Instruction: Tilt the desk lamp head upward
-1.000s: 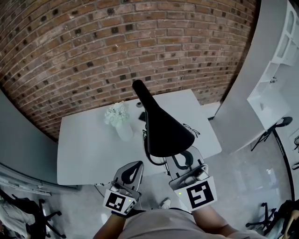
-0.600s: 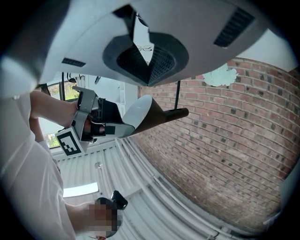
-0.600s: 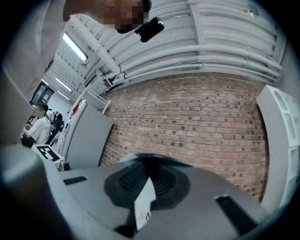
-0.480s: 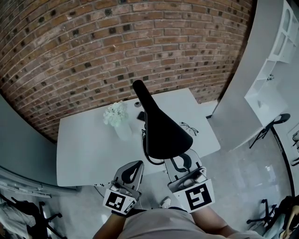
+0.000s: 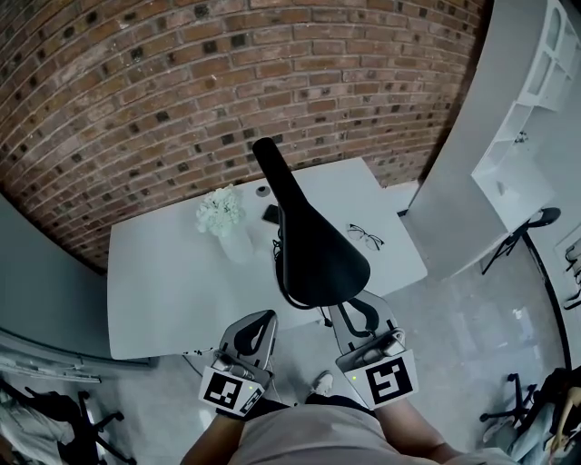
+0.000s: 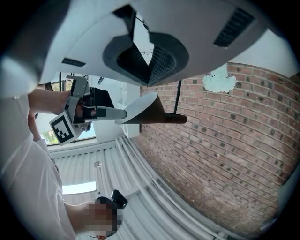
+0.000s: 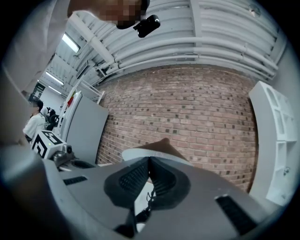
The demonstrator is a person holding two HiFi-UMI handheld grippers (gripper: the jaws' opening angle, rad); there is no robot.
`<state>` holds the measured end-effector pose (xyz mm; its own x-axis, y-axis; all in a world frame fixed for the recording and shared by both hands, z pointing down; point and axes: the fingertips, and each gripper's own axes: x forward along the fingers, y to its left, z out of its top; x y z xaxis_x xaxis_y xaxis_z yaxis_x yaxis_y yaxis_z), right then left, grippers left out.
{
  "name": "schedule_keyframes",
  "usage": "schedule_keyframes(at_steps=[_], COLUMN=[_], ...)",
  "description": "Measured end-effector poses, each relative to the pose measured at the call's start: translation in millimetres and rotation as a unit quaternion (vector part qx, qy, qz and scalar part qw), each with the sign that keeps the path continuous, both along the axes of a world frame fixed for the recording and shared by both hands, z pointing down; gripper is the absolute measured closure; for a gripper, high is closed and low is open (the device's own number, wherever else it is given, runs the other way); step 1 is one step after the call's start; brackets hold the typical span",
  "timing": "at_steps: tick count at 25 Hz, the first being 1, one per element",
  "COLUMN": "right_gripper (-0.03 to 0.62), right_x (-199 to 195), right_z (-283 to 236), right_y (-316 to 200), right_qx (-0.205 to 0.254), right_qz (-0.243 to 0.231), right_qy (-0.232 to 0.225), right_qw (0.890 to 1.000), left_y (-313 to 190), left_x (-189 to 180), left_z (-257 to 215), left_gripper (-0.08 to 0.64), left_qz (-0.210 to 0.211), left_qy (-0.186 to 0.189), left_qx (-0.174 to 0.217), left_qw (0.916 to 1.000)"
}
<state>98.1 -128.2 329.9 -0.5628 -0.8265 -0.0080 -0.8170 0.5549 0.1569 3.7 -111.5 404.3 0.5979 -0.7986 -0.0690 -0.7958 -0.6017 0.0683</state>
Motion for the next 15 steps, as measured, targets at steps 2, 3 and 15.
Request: schedule_keyframes(at_steps=[2,3,15], right_gripper=[0.577,0.577,0.577], right_x=[5.6,8.7,7.6], right_z=[6.9,10.6,42.3], right_y=[3.4,4.6,29.2], right_qx=[-0.009,-0.013,-0.037], right_qz=[0.012,0.02,0.072], right_qy=[0.005,0.008,0.04], right_qw=[1.0,1.0,0.996], left_y=[2.9,3.8,12.3], left_x=[-5.2,-8.8,-45.2], left_z=[1.3,1.8,0.4], left_gripper=[0.555,0.555,0.557], left_qz=[0.0,0.0,0.01], left_qy=[-0.001,-0.002,-0.016], left_qx=[-0.002,-0.003,-0.002], left_qw=[1.0,1.0,0.9998])
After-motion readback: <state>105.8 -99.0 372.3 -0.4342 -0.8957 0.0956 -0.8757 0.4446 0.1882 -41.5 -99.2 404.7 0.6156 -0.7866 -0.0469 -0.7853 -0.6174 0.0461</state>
